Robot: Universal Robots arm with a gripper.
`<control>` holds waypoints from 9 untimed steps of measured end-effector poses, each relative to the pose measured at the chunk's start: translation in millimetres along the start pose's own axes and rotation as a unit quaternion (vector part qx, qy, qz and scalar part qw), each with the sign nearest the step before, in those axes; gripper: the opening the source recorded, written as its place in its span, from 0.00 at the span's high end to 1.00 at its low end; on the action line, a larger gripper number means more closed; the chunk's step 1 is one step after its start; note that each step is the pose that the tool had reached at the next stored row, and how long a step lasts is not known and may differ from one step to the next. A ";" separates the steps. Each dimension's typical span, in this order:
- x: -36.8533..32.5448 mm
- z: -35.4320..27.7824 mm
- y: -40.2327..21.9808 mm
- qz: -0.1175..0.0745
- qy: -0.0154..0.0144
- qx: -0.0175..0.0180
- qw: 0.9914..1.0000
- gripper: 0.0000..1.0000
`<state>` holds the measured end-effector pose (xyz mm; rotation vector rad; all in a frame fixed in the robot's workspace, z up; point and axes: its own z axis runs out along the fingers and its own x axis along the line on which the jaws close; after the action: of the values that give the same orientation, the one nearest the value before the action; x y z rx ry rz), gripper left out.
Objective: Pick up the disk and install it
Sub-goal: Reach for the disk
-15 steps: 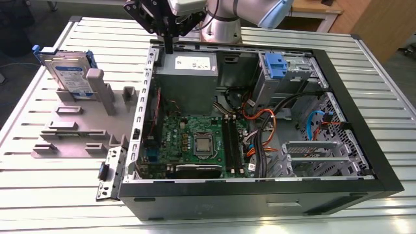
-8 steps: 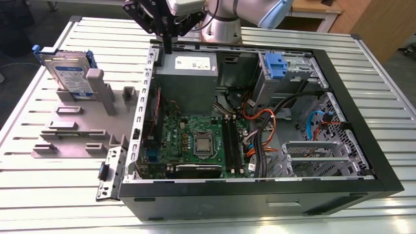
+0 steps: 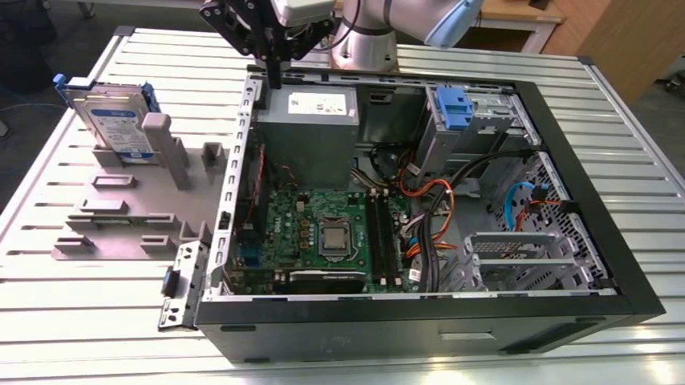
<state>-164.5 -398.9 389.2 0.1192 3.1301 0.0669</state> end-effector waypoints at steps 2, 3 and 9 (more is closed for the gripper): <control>0.4 0.1 0.0 0.000 0.000 0.000 1.000 0.89; 0.5 0.1 0.0 0.000 0.000 0.000 1.000 0.89; 1.8 0.4 -0.1 0.000 0.001 0.000 1.000 0.89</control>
<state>-166.3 -398.9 388.7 0.1194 3.1325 0.0670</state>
